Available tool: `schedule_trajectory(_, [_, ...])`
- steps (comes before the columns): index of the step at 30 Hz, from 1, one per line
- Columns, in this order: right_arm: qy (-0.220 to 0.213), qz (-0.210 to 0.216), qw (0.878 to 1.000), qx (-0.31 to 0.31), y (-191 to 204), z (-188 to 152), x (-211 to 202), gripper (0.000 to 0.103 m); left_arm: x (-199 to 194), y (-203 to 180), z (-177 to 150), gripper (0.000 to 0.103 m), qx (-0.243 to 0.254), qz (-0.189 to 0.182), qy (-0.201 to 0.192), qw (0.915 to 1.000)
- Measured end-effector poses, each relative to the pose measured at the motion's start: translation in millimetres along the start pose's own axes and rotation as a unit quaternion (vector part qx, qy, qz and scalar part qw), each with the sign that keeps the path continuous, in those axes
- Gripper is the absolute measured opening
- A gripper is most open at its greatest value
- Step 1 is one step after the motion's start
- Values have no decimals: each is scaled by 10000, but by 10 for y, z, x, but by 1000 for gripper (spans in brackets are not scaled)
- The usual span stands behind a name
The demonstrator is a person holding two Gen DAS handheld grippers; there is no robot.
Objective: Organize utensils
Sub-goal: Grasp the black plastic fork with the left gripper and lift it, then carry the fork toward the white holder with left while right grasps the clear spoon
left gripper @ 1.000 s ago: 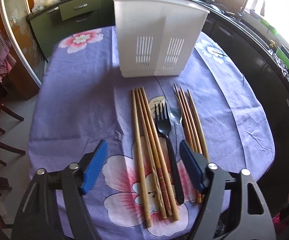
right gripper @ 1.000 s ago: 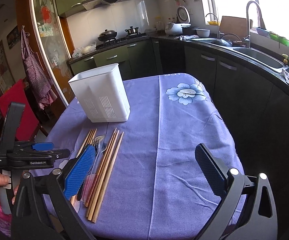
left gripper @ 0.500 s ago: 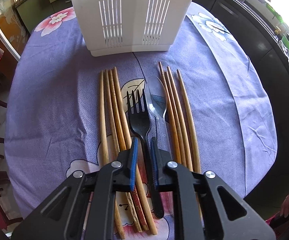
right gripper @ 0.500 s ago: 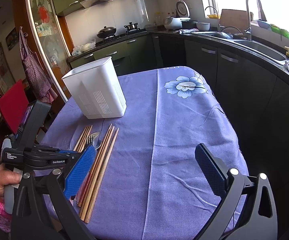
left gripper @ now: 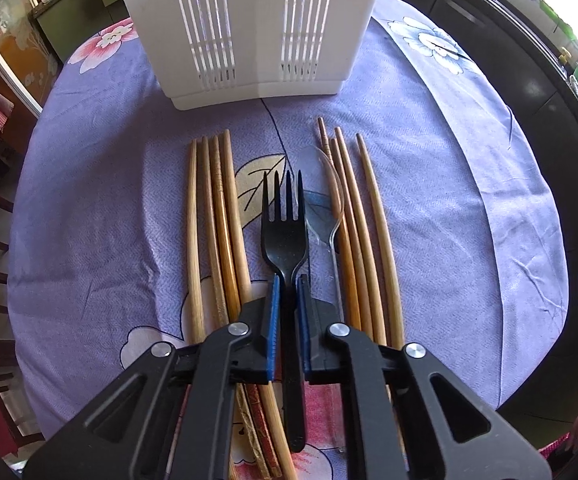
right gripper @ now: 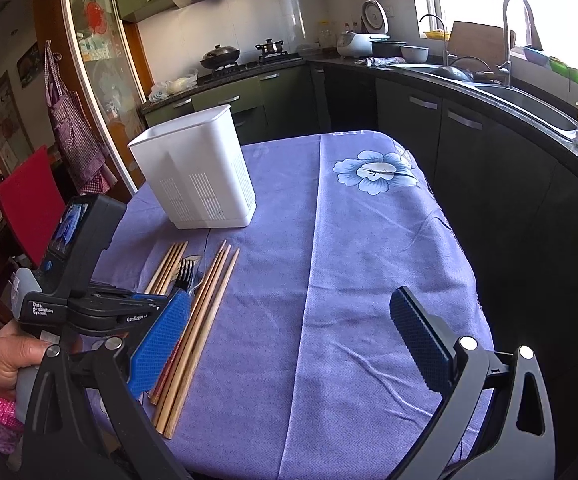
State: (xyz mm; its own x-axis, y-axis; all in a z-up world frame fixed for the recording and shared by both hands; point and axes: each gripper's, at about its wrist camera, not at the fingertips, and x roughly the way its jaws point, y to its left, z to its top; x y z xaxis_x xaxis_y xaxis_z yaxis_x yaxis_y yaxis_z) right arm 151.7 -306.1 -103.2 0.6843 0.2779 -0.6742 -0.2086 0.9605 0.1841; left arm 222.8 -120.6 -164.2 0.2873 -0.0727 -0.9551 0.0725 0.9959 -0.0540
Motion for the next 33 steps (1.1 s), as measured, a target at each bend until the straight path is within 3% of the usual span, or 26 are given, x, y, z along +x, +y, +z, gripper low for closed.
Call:
schedule_trajectory(6, [946, 242, 9950, -207, 164, 158, 383, 99, -571, 102, -26, 9, 25, -232, -738, 9970])
schedule_trajectory(9, [1405, 539, 9882, -289, 337, 260, 612, 98, -891, 170, -45, 9, 65, -181, -1154, 9931])
schedule_trajectory(13, [2072, 675, 9755, -316, 624, 358, 992, 70, -1193, 285, -96, 9, 91, -164, -1531, 9880])
schedule_trajectory(18, [2817, 677, 9563, -401, 976, 326, 1459, 49, -1312, 442, -136, 9, 73, -218, -1660, 9859])
schedule_trajectory(20, [2952, 594, 9526, -427, 1099, 305, 1577, 37, -1314, 509, -133, 9, 65, -254, -1672, 9856])
schedule_trajectory(28, [3195, 45, 9462, -505, 1344, 234, 1816, 24, -1249, 703, -206, 9, 41, -413, -1664, 9852])
schedule_trajectory(33, [3308, -167, 9420, -538, 1429, 159, 1814, 22, -1236, 768, -221, 9, 39, -500, -1689, 9844])
